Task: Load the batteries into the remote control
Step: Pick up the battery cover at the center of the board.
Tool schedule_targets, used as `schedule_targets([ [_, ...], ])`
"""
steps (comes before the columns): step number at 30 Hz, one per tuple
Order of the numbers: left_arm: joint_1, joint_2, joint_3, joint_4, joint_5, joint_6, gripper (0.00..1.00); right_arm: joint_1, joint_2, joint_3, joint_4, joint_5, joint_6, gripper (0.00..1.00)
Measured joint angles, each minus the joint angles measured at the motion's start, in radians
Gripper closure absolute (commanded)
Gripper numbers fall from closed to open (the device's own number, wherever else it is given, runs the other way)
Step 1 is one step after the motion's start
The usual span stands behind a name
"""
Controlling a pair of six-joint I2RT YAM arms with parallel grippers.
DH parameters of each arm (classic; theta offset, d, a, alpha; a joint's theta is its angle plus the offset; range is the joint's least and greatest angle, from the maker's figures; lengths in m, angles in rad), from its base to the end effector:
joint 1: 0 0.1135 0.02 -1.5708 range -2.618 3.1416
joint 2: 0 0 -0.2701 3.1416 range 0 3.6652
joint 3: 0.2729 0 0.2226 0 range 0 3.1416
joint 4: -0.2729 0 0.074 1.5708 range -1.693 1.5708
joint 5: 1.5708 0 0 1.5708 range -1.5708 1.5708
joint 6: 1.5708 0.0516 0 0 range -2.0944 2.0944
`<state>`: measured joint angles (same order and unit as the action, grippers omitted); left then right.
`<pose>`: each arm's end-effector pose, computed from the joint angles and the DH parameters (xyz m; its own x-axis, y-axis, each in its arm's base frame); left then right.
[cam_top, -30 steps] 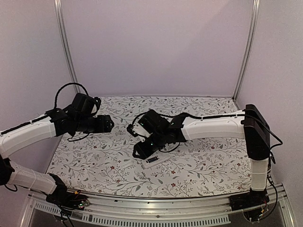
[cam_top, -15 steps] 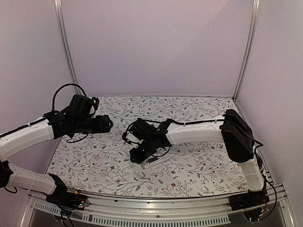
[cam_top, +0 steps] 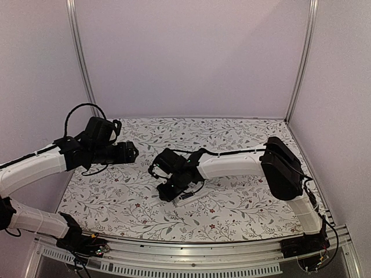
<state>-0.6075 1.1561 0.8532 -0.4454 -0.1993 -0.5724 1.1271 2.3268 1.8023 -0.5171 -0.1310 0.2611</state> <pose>0.1905 -0.1200 0.2693 -0.7081 -0.1543 -0.6890 0.0676 0.9565 -0.2837 0.2017 0.4401 0.1466 -0.5965 -0.6587 -0.4586 -0.7968 0.5549 0.2392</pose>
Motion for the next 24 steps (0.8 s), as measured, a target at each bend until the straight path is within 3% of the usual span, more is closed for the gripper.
schedule_targets([
  [5,0.0,0.0,0.0,0.0,0.0,0.003,0.15,0.001,0.02,0.026,-0.008,0.014,0.002,0.91],
  [9,0.0,0.0,-0.002,0.003,0.002,0.01,0.06,0.001,0.027,0.034,-0.008,0.022,0.007,1.0],
  [14,0.002,-0.022,-0.028,0.039,0.009,0.024,0.0,-0.012,0.021,0.016,0.021,-0.002,0.014,1.0],
  [24,0.003,-0.304,-0.198,0.305,0.069,0.085,0.0,-0.146,-0.211,-0.262,0.182,-0.232,0.069,1.0],
])
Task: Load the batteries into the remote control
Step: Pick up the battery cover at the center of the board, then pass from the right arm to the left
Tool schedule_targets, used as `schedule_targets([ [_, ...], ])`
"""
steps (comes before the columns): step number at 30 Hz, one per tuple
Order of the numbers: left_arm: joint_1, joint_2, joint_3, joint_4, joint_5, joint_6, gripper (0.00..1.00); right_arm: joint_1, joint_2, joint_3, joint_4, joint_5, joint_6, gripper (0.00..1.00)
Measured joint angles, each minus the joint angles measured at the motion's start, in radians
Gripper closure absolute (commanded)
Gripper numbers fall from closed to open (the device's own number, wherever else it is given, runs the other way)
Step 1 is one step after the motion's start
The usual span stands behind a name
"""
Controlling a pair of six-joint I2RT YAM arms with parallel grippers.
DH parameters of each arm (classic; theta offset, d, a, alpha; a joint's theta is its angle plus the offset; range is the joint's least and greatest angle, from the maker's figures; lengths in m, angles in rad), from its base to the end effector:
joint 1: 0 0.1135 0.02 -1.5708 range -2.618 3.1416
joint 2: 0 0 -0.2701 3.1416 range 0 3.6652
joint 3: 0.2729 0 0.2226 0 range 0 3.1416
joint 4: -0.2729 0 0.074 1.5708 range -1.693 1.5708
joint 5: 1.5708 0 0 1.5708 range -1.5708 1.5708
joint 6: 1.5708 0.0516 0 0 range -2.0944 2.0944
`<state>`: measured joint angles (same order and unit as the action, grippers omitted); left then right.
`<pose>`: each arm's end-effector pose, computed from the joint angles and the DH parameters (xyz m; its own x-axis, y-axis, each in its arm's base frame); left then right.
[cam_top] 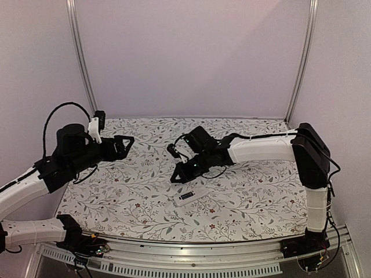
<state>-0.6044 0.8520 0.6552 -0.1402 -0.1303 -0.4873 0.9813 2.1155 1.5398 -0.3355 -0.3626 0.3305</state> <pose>0.1538 -0.0980 0.2923 -0.4570 -0.2486 -0.8540 0.2813 0.8705 -0.4039 0.2335 0.3820 0.1815 -0.7070 -0.5113 -0.4887 -0.7068 0.5339 0.4640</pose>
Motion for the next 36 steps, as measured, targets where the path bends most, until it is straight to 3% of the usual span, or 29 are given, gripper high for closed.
schedule_targets([
  [3,0.0,-0.024,-0.003,0.079,0.057,0.038,0.01,-0.064,-0.133,-0.08,0.108,-0.101,0.042,1.0],
  [8,-0.023,-0.027,-0.004,0.167,0.173,0.132,0.12,-0.145,-0.29,-0.184,0.353,-0.266,0.16,1.0],
  [14,-0.152,-0.035,-0.037,0.282,0.208,0.301,0.17,-0.159,-0.334,-0.291,0.685,-0.433,0.364,1.0],
  [21,-0.349,0.048,-0.056,0.402,0.198,0.543,0.18,-0.159,-0.251,-0.339,1.361,-0.526,0.879,1.0],
  [23,-0.383,0.08,-0.054,0.419,0.178,0.6,0.18,-0.16,-0.211,-0.339,1.474,-0.529,0.996,1.0],
  [26,-0.424,0.122,-0.039,0.431,0.127,0.677,0.17,-0.16,-0.182,-0.364,1.54,-0.533,1.085,1.0],
  [30,-0.447,0.138,-0.025,0.465,0.066,0.746,0.18,-0.16,-0.195,-0.383,1.521,-0.536,1.084,1.0],
  [36,-0.458,0.167,0.017,0.517,0.011,0.826,0.28,-0.158,-0.233,-0.389,1.507,-0.538,1.06,1.0],
])
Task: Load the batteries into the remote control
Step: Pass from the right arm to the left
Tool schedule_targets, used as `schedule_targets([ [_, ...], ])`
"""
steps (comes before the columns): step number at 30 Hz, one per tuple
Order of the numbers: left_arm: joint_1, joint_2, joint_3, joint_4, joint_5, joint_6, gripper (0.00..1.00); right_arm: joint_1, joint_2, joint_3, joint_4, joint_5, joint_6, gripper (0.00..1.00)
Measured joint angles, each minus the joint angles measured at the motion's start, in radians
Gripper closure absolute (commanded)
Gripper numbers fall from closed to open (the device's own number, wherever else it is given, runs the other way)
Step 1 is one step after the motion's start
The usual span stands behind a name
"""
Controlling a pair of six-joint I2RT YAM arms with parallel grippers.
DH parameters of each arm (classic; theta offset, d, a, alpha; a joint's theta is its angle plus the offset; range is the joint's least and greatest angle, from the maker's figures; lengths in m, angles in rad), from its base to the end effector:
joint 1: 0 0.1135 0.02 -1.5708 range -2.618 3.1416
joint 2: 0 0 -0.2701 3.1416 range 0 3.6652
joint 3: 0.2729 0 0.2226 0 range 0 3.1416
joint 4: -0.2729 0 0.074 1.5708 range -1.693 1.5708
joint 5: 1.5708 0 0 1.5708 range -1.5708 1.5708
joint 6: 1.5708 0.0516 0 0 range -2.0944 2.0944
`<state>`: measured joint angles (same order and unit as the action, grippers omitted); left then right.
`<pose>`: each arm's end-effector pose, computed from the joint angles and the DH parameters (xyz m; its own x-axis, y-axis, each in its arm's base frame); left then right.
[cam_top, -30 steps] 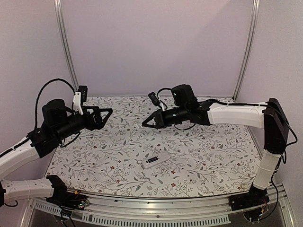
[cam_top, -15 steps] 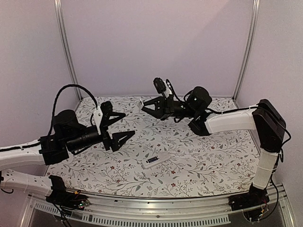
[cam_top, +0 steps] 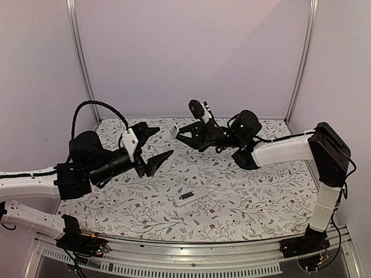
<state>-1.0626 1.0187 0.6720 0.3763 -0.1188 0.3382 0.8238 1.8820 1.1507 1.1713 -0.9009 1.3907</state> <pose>0.1151 -0.1940 0.3308 0.2823 0.1703 -0.9441 0.7592 0.5620 0.3283 0.2409 0.3197 0.3173 -0.8705 -0.0409 -0.4905 -0.4526 -0.3251 0.8303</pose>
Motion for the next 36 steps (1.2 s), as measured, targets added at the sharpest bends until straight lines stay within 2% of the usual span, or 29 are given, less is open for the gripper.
schedule_targets([
  [11,-0.016,0.083,0.037,0.063,0.0,0.055,0.4,0.009,0.0,0.0,-0.003,0.0,0.001,1.0],
  [28,-0.027,0.129,0.064,0.12,-0.048,0.097,0.75,0.02,0.0,0.0,0.025,0.0,0.023,0.99],
  [29,-0.027,0.128,0.065,0.12,-0.049,0.097,0.77,0.02,0.0,0.0,0.027,0.001,0.025,0.96],
  [34,-0.028,0.128,0.068,0.116,-0.05,0.1,0.81,0.02,0.0,-0.006,0.019,0.005,0.027,0.58],
  [36,-0.028,0.128,0.075,0.106,-0.05,0.1,0.82,0.019,0.0,-0.014,-0.003,0.009,0.013,0.5],
])
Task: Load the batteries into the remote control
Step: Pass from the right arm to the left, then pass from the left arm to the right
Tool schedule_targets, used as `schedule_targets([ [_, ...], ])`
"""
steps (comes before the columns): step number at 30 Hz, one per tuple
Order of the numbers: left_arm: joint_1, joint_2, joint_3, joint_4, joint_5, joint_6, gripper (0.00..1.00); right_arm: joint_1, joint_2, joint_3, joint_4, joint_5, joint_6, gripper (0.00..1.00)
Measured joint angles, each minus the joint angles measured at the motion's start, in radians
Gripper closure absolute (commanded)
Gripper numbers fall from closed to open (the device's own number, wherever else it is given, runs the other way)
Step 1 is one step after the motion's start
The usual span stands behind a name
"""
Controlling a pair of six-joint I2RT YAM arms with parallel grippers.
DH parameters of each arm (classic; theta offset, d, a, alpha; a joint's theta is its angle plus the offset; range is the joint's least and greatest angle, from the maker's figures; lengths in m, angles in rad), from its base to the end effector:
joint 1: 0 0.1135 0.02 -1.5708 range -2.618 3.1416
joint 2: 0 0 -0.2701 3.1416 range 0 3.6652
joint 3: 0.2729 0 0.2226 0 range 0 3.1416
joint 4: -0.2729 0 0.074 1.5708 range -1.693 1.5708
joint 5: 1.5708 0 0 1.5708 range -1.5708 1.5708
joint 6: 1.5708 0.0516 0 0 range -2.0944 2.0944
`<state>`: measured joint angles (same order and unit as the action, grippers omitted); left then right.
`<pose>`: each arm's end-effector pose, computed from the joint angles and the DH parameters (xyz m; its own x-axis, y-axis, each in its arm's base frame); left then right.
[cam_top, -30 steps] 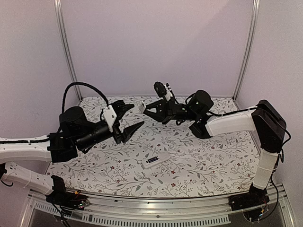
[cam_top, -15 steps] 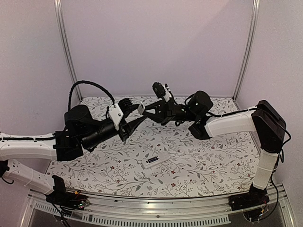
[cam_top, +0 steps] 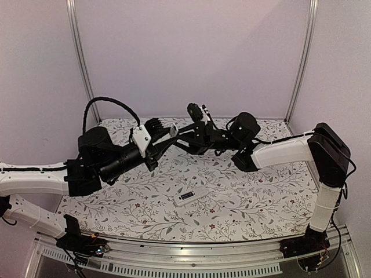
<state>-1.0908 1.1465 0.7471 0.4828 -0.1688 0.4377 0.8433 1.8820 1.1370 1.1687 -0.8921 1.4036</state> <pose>0.1250 -0.2213 0.3420 0.3727 0.1890 -0.9085 0.7056 0.5781 0.4097 0.2346 0.3239 0.3131 -0.8821 -0.0598 -0.4673 -0.4261 -0.3215 0.8456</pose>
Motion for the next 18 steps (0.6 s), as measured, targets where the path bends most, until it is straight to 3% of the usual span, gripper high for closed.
schedule_targets([
  [5,0.0,-0.011,0.008,-0.079,-0.005,0.002,0.83,-0.017,-0.032,-0.043,-0.139,0.012,-0.095,0.41],
  [14,0.0,-0.061,0.121,-0.371,-0.031,0.005,0.83,-0.096,-0.303,-0.102,-0.725,0.077,-0.511,0.5],
  [18,0.0,-0.043,0.159,-0.501,-0.031,-0.013,0.83,-0.075,-0.375,-0.072,-0.898,0.082,-0.673,0.5],
])
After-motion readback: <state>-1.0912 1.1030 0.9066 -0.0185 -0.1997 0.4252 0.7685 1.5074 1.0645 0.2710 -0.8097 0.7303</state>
